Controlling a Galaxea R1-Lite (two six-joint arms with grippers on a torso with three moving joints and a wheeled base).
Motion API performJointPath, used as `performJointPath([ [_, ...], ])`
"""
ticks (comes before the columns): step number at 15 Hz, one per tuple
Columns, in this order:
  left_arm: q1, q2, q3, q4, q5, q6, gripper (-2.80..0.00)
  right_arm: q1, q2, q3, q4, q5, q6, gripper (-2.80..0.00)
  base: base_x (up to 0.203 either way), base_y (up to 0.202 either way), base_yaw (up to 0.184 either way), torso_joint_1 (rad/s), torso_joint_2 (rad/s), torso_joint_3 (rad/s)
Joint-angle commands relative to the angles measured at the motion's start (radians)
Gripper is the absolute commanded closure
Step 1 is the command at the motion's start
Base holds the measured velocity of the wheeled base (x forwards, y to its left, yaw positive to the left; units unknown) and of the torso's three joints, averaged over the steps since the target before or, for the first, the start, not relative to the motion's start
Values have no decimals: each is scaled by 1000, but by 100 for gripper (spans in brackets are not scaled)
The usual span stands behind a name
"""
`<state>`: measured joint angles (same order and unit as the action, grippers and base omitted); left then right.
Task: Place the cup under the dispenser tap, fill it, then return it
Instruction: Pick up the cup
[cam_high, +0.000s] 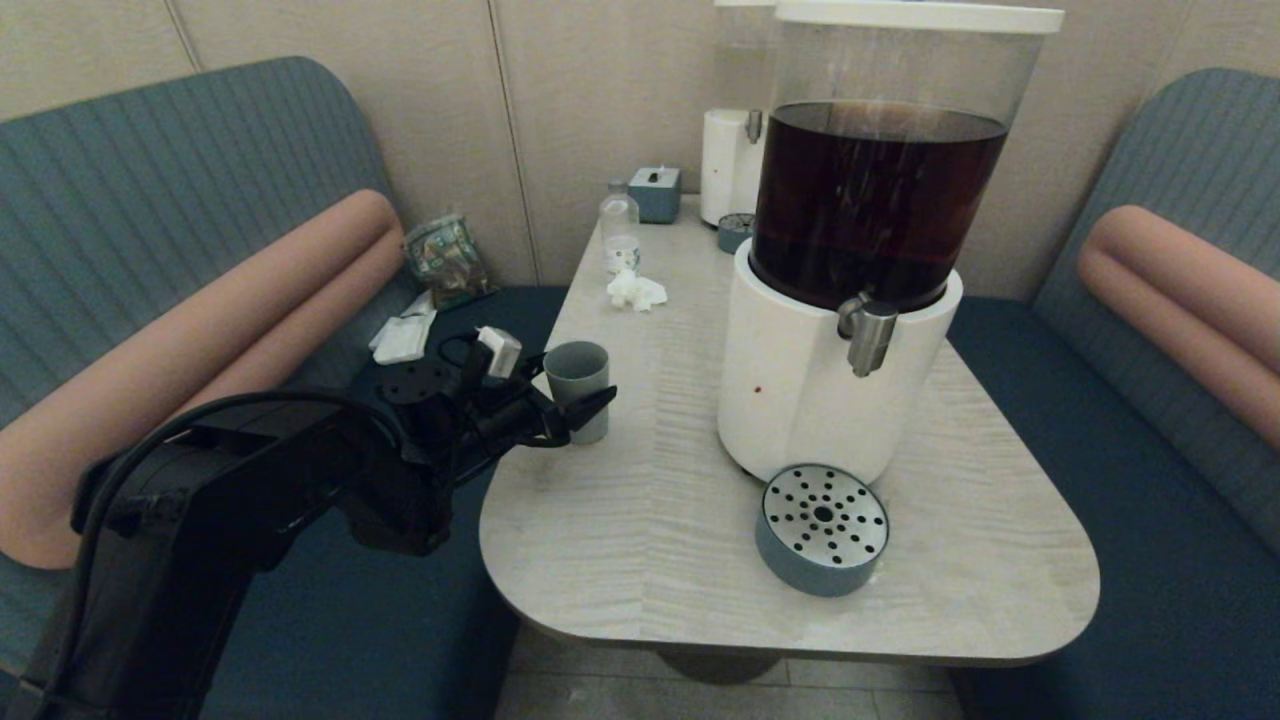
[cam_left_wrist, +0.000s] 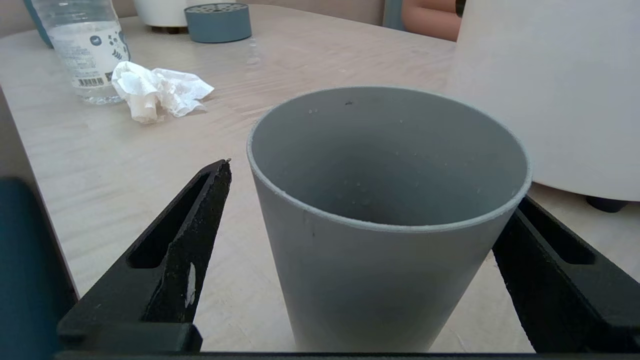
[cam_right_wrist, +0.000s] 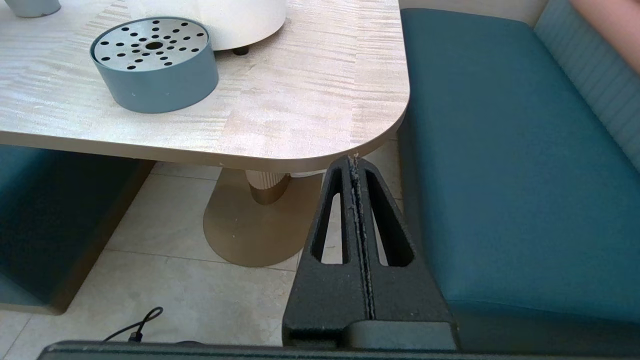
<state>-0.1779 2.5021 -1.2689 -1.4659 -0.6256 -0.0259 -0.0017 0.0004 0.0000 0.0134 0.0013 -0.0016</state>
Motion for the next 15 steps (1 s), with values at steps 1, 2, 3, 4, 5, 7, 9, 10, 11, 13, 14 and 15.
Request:
performJointPath([
  [1, 0, -2, 5, -8, -3, -6, 0, 0, 1, 0, 0, 0, 0, 0, 0, 0, 0, 0, 0, 0],
  [2, 0, -2, 2, -8, -3, -8, 0, 0, 1, 0, 0, 0, 0, 0, 0, 0, 0, 0, 0, 0],
  [3, 0, -2, -1, -8, -3, -9, 0, 0, 1, 0, 0, 0, 0, 0, 0, 0, 0, 0, 0, 0],
  [4, 0, 0, -3, -10, -2, -9, 0, 0, 0, 0, 0, 0, 0, 0, 0, 0, 0, 0, 0, 0],
  [5, -1, 0, -3, -13, -2, -8, 0, 0, 1, 0, 0, 0, 0, 0, 0, 0, 0, 0, 0, 0],
  [7, -2, 0, 0, -13, -2, -8, 0, 0, 1, 0, 0, 0, 0, 0, 0, 0, 0, 0, 0, 0],
  [9, -2, -3, 8, -14, -2, -8, 0, 0, 1, 0, 0, 0, 0, 0, 0, 0, 0, 0, 0, 0],
  [10, -7, -15, 14, -13, -2, -9, 0, 0, 1, 0, 0, 0, 0, 0, 0, 0, 0, 0, 0, 0],
  [11, -10, -28, 21, -13, -2, -9, 0, 0, 1, 0, 0, 0, 0, 0, 0, 0, 0, 0, 0, 0],
  [13, -22, -68, 49, -13, -2, -9, 0, 0, 1, 0, 0, 0, 0, 0, 0, 0, 0, 0, 0, 0],
  [14, -29, -91, 73, -12, 1, -9, 0, -1, 1, 0, 0, 0, 0, 0, 0, 0, 0, 0, 0, 0],
  [15, -36, -112, 90, -12, 5, -9, 0, 0, 1, 0, 0, 0, 0, 0, 0, 0, 0, 0, 0, 0],
])
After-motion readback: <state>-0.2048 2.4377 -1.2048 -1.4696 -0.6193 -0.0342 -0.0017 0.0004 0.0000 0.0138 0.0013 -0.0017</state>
